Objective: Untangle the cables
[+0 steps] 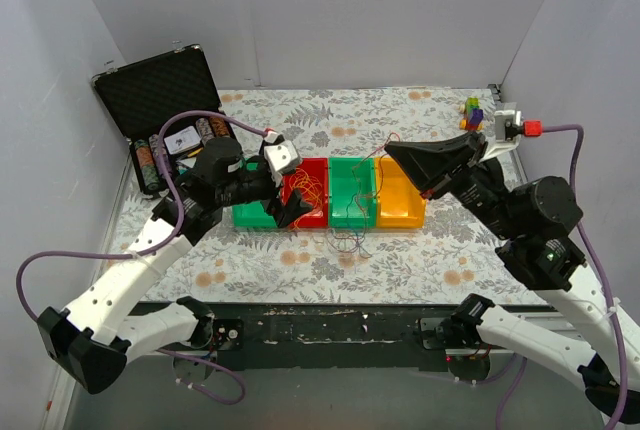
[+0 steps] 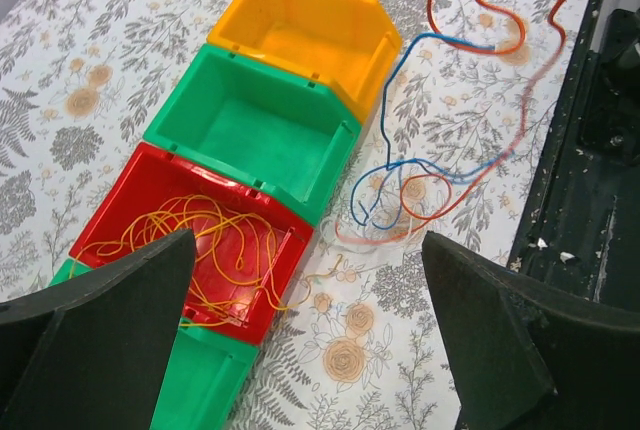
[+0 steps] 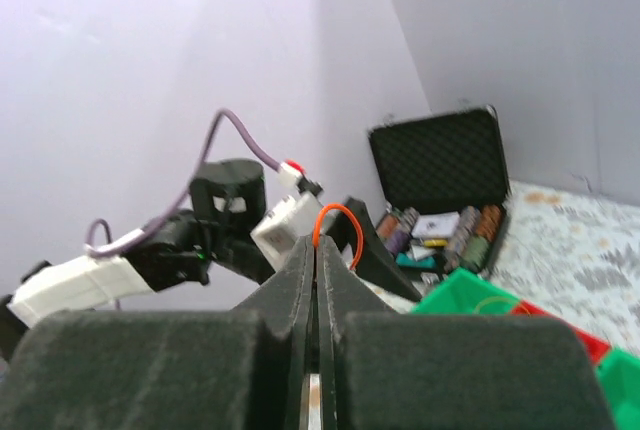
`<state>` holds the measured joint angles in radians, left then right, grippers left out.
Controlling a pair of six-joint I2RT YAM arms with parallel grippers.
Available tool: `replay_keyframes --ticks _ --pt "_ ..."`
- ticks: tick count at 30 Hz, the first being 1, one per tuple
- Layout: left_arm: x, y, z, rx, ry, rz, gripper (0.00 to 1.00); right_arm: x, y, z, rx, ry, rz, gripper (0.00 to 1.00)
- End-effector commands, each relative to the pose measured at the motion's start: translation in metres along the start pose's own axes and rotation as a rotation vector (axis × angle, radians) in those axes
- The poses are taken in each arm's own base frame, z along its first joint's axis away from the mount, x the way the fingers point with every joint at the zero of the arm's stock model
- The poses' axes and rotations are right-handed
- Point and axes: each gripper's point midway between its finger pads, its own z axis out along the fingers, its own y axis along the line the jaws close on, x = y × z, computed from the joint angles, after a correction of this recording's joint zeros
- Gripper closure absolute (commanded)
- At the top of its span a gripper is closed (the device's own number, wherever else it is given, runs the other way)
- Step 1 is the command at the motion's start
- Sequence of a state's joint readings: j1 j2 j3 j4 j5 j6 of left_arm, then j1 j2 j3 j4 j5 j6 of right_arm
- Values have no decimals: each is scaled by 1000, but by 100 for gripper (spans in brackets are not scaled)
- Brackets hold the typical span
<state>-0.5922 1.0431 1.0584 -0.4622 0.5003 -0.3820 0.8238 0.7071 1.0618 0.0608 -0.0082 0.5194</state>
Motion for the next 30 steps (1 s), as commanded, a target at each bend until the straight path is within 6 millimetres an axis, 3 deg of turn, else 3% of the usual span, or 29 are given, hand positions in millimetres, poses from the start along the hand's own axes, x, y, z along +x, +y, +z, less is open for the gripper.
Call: replay_keyframes --ticks 1,8,13,17,24,27,30 --pt "-29 -16 -11 67 -87 44 2 -66 51 1 -171 -161 -38 99" --pt "-32 -29 -6 132 -145 -4 2 -88 84 10 -297 -172 -11 99" --pt "-23 -42 13 212 -169 -88 2 -89 85 16 -308 -180 -3 99" --pt "-4 -50 24 249 -129 -95 2 -102 87 18 -298 -215 -22 99" --pt "12 -97 27 375 -106 -22 2 -133 99 37 -300 -261 -62 99" --pt "29 -125 26 472 -71 26 2 -147 102 43 -290 -287 -88 99" --pt "55 -132 32 476 -23 73 2 -156 102 48 -271 -299 -106 99"
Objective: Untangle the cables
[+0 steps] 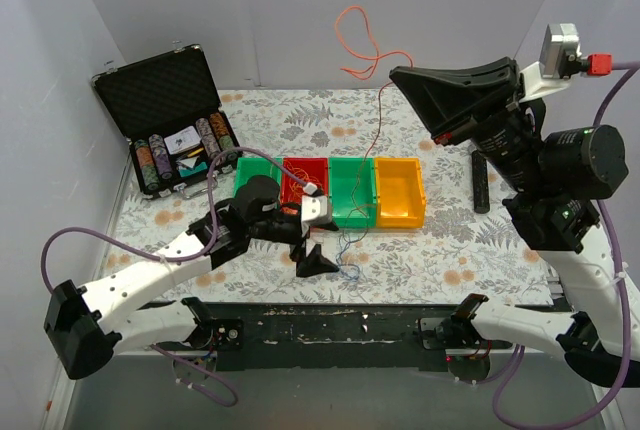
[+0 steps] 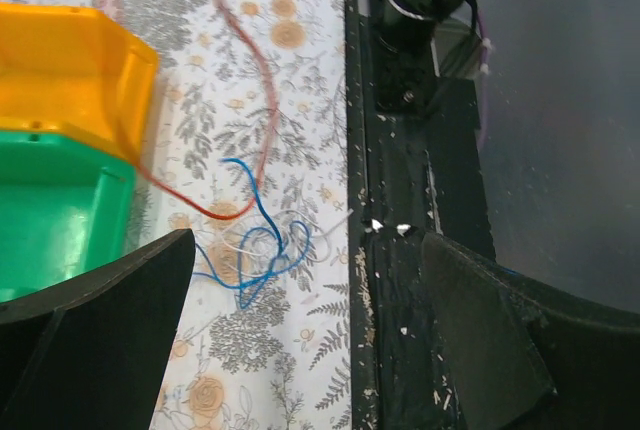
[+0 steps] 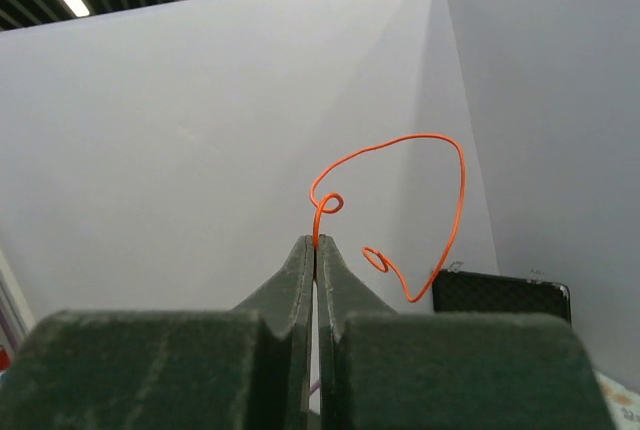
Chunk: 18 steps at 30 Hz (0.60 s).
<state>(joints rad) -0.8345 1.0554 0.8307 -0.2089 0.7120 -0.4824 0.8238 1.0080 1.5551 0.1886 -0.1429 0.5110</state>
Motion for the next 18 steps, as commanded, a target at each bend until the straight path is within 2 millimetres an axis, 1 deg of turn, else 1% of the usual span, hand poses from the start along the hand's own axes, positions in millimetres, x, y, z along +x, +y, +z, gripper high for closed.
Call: replay_keyframes --ticks 1,3,6,10,11,13,15,16,17,18 --pt "30 -11 5 32 52 80 2 -36 9 6 -3 -84 -69 99" --pt "34 -5 7 4 39 80 2 -40 11 8 -9 -91 -71 99" --pt "28 6 16 -42 -21 70 2 -43 11 9 -8 -102 -66 99" --pt "28 32 36 -135 -63 -1 2 -48 12 12 -6 -115 -62 99" --pt "28 34 40 -142 -78 -18 2 -50 13 13 -8 -119 -60 99" --pt "29 32 50 -104 -93 -50 2 -50 13 14 -9 -119 -55 99" --pt "32 18 60 -46 -87 -82 2 -50 12 14 -1 -116 -56 99" --pt "37 12 64 -26 -74 -86 2 -50 11 14 4 -117 -60 99" --pt "40 7 67 -16 -67 -80 5 -50 10 14 7 -117 -65 99" --pt "43 6 68 -18 -66 -76 11 -52 10 14 11 -119 -74 99"
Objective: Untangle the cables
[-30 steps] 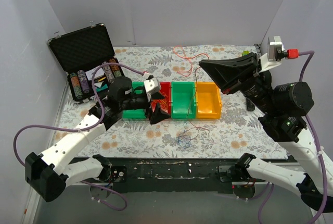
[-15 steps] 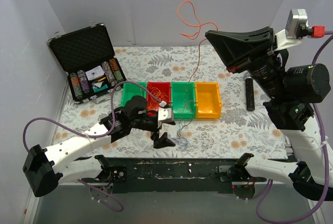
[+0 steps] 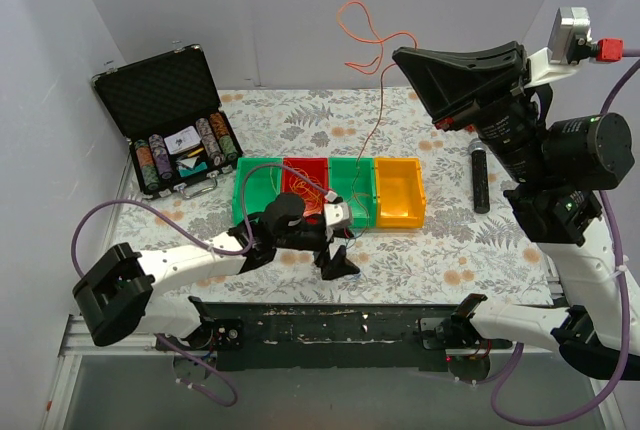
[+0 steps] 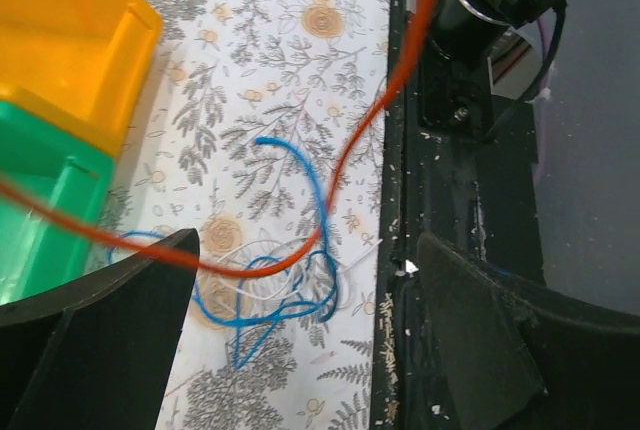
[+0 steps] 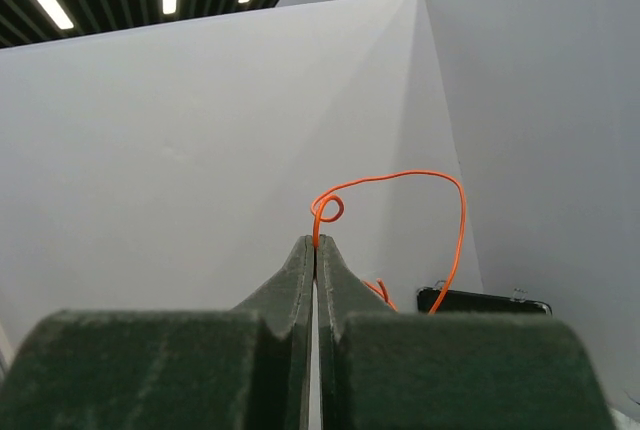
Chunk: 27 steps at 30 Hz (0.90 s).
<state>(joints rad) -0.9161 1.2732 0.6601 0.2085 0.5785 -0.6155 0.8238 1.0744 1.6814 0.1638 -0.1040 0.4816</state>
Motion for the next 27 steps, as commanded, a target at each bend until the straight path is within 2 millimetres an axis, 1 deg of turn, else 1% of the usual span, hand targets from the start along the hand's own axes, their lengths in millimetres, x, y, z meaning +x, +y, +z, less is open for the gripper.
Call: replay_keyframes --ticks 1,2,3,4,5,6,7,8,9,12,14,15,16,18,20,21,24,25,27 --pt "-8 -15 10 28 -68 17 18 -30 8 -2 -2 -71 -43 99" --pt "-6 -14 9 20 -67 22 29 -30 8 -3 4 -69 -50 99" --pt "-4 -10 8 -2 -64 34 45 -33 7 -3 13 -71 -63 99" --pt "-3 -5 6 -31 -54 46 67 -34 5 -3 27 -69 -72 99" --pt "-4 1 3 -72 -55 59 84 -37 3 -4 39 -73 -87 99" --pt "-6 9 0 -119 -56 69 93 -39 2 -5 49 -74 -103 99" --pt "-7 16 -4 -164 -52 81 100 -42 -1 -6 70 -77 -119 99" --pt "-7 23 -8 -199 -46 86 100 -45 -1 -6 76 -77 -142 99" --pt "-4 29 -13 -224 -34 81 100 -53 -6 -8 112 -97 -161 99" --pt "2 47 -25 -298 -18 52 100 -73 -5 -8 138 -133 -217 99" --pt "10 52 -33 -322 -6 22 100 -87 -5 -8 161 -158 -254 99" --pt "12 53 -36 -323 -1 14 100 -98 -4 -10 175 -180 -275 99" --pt "14 52 -39 -325 1 11 100 -103 -6 -12 192 -191 -293 99" --pt "11 53 -45 -337 -3 17 100 -112 -12 -16 240 -208 -332 99" --pt "12 58 -52 -357 4 13 100 -123 -18 -24 298 -235 -363 99" --pt "15 60 -54 -360 14 9 100 -129 -20 -29 322 -249 -383 99" --pt "26 62 -58 -366 40 -6 100 -149 -17 -41 354 -305 -413 99" --pt "25 58 -58 -352 33 -5 100 -148 -19 -41 363 -298 -417 99" --pt "13 48 -59 -309 6 1 100 -139 -26 -37 381 -270 -416 99"
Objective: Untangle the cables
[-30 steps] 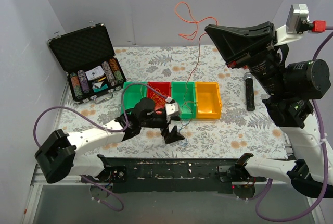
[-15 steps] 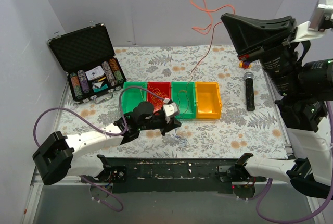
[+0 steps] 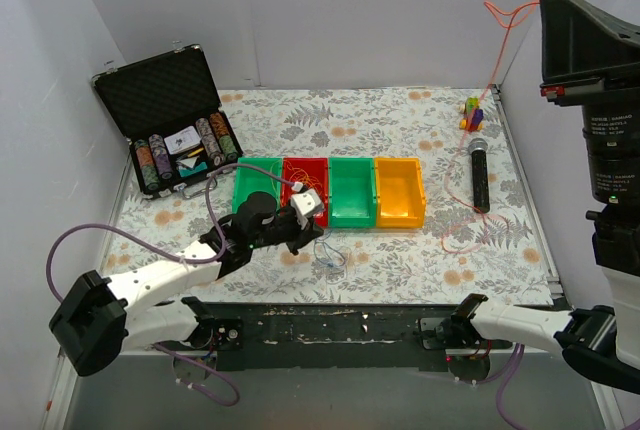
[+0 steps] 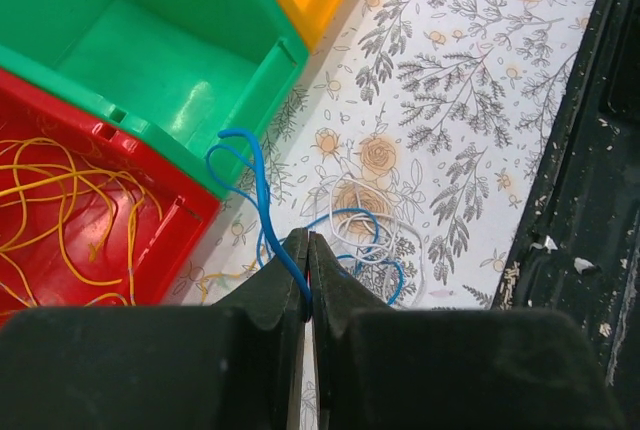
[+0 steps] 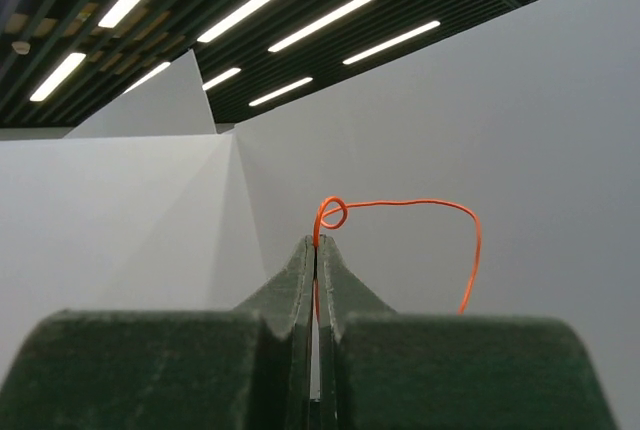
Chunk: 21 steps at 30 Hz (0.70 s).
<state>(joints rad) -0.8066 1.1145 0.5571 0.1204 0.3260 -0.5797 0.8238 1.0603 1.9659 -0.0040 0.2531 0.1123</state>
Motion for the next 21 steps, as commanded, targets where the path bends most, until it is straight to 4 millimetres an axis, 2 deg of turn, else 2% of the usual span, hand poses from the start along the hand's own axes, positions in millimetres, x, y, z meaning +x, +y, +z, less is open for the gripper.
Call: replay_keyframes --ticks 1,3,6,7,9,14,21 --pt "-16 -14 -14 67 -33 11 100 6 -18 1 87 20 -66 99" --pt "-35 -23 -19 113 -54 18 100 32 -22 2 99 67 -73 99" --pt "-66 -32 -29 158 -97 55 100 86 -35 0 135 169 -123 99" --pt "-78 -35 -33 176 -110 73 100 93 -37 1 141 168 -135 99" --pt "-96 -42 -40 215 -122 115 100 122 -44 2 162 220 -170 99" --pt "-137 -43 -58 210 -178 224 100 175 -52 5 168 302 -196 99" --pt "-169 -36 -81 160 -237 292 100 242 -71 6 166 404 -148 99"
